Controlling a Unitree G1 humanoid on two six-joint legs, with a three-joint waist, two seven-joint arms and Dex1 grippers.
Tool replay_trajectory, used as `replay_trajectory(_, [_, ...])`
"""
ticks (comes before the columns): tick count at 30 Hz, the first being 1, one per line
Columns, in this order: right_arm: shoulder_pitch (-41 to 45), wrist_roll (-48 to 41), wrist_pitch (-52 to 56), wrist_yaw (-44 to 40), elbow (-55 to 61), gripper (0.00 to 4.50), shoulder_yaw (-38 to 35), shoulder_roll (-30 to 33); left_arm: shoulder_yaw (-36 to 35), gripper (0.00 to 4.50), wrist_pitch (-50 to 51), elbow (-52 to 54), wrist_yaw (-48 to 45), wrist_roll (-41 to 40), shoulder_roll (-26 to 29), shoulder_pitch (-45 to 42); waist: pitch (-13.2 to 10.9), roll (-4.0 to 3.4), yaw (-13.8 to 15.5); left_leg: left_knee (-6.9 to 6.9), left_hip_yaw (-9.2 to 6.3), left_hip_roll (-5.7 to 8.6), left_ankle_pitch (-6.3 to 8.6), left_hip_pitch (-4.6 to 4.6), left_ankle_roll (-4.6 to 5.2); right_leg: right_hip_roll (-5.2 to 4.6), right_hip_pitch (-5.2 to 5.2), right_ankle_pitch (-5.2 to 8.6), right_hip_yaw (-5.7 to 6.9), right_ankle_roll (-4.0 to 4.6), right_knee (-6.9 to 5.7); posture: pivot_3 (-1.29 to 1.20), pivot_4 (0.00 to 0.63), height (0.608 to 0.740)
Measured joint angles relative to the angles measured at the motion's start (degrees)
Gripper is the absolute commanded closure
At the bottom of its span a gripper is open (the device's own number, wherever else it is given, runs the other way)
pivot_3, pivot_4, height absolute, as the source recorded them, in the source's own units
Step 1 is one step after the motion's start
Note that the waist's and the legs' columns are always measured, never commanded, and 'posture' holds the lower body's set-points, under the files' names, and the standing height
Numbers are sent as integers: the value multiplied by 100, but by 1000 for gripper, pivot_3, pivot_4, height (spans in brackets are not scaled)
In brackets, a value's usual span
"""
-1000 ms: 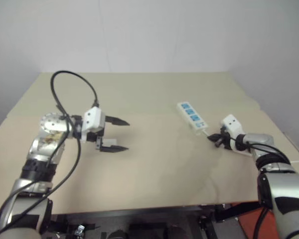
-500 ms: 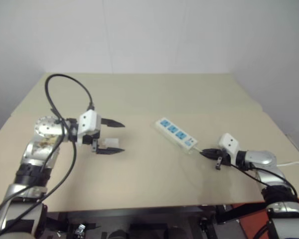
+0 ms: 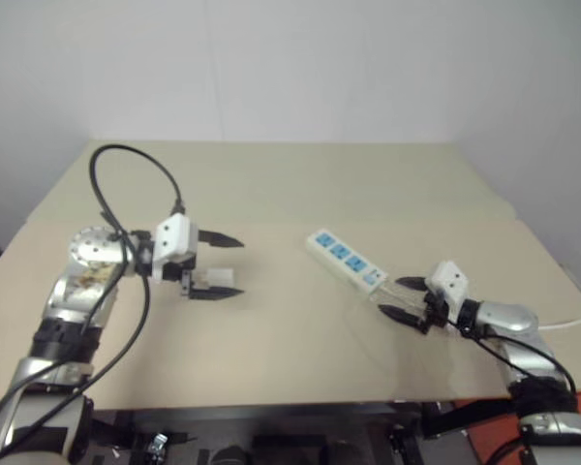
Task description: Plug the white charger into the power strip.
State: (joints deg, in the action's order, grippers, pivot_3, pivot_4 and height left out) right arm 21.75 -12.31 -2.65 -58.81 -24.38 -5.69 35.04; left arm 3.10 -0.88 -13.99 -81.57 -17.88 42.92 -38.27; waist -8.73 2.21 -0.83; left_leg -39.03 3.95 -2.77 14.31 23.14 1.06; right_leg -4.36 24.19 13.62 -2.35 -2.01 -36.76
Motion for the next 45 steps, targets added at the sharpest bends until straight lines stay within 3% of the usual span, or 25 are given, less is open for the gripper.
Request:
replay_trajectory(10, [-614, -553, 146, 585, 818, 37, -311, -619, -8, 0, 205, 86, -40, -28, 84, 61, 0, 0, -12, 0, 0, 0, 0, -3, 0, 1, 1, 0, -2, 0, 0, 0, 150, 740])
replay_trajectory(17, [-188, -459, 32, 1035, 140, 37, -292, -1032, -8, 0, 209, 78, -80, -27, 82, 60, 0, 0, -4, 1, 0, 1, 0, 1, 0, 0, 3, 0, -1, 0, -1, 0, 150, 740])
replay_trajectory(34, [331, -394, -356, 987, -794, 37, -193, -1371, -168, 0, 209, 101, -104, -50, 91, 106, 0, -1, -33, 0, 0, -1, 0, -3, 0, 1, 0, 0, -1, 0, -2, 0, 150, 740])
replay_trajectory(38, [359, -402, -395, 948, -849, 1099, -195, -1386, -169, 0, 207, 102, -70, -46, 90, 130, 0, -1, -38, 0, 0, -1, 0, -6, 0, 2, -1, 0, -1, 0, -2, 0, 150, 740])
replay_trajectory(45, [360, -393, -453, 928, -873, 1092, -192, -1383, -169, 0, 207, 102, -29, -44, 90, 146, 1, -1, -39, 1, 0, -1, 0, -5, 0, 1, 0, 0, -1, 0, -2, 0, 150, 740])
